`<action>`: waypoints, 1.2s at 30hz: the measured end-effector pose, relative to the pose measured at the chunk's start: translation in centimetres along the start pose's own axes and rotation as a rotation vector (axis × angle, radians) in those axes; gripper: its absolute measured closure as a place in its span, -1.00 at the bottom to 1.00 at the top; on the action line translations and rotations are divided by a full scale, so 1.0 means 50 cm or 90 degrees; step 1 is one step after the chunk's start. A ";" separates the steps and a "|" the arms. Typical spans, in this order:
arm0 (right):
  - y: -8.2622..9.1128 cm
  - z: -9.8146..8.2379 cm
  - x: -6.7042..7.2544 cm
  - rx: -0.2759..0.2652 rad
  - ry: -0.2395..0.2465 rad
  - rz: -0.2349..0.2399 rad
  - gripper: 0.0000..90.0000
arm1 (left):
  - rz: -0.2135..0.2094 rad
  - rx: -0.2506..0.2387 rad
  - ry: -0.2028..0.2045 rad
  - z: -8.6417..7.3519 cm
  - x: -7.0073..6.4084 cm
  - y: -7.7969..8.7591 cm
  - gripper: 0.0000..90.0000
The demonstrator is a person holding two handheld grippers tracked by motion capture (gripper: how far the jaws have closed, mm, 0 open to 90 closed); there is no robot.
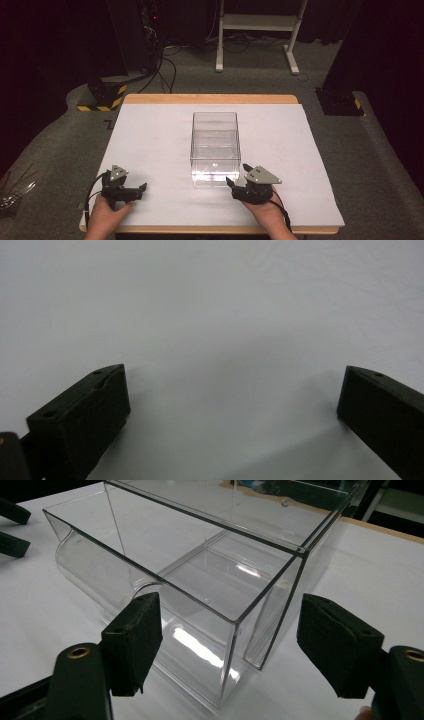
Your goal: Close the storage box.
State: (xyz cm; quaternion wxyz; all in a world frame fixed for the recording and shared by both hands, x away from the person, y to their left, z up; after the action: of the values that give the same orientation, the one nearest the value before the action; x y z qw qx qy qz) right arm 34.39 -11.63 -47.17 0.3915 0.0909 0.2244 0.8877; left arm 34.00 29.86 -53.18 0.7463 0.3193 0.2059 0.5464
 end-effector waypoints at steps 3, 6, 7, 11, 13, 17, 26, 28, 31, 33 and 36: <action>-0.008 0.004 -0.006 -0.001 0.001 -0.004 -0.41 | 0.000 0.000 0.000 0.000 0.000 0.000 -0.99; -0.013 0.007 -0.009 0.000 0.000 -0.007 -0.41 | 0.000 0.000 0.000 0.000 0.000 0.000 -0.99; -0.015 0.008 -0.011 -0.001 0.000 -0.009 -0.41 | 0.000 0.000 0.000 0.000 0.000 0.000 -0.99; -0.023 0.010 -0.017 0.000 -0.006 -0.013 -0.41 | 0.000 0.000 0.000 0.000 0.000 0.000 -0.99; -0.028 0.012 -0.020 -0.001 -0.004 -0.015 -0.41 | 0.000 0.000 0.001 0.000 0.000 0.000 -0.99; -0.037 0.012 -0.024 0.001 -0.007 -0.019 -0.41 | 0.000 0.000 0.000 0.000 0.000 0.000 -0.99; -0.051 0.018 -0.037 -0.006 -0.010 -0.031 -0.41 | 0.000 0.000 0.000 0.000 0.000 0.000 -0.99; -0.054 0.019 -0.039 -0.008 -0.013 -0.029 -0.41 | 0.000 -0.001 0.001 0.000 0.000 0.000 -0.99; -0.060 0.022 -0.044 -0.008 -0.016 -0.032 -0.41 | 0.000 0.000 0.001 0.000 0.000 0.000 -0.99; -0.062 0.023 -0.046 -0.008 -0.016 -0.034 -0.41 | 0.000 0.000 0.001 0.000 0.000 0.000 -0.99; -0.068 0.026 -0.051 -0.008 -0.019 -0.038 -0.41 | 0.000 -0.001 0.001 0.000 0.000 0.000 -0.99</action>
State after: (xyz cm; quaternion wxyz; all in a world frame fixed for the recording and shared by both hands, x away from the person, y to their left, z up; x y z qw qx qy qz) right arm 38.78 -11.04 -47.56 0.4217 0.0951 0.2157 0.8755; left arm 34.00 29.85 -53.20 0.7463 0.3182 0.2059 0.5471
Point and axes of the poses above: each handheld gripper's, and its own axes: y roughly backward along the jaws, z roughly out of its top, x roughly to its left, the point moved 3 cm from there along -y, roughly forward along the jaws, and after that the axes turned 3 degrees about z, right-handed, at the moved point
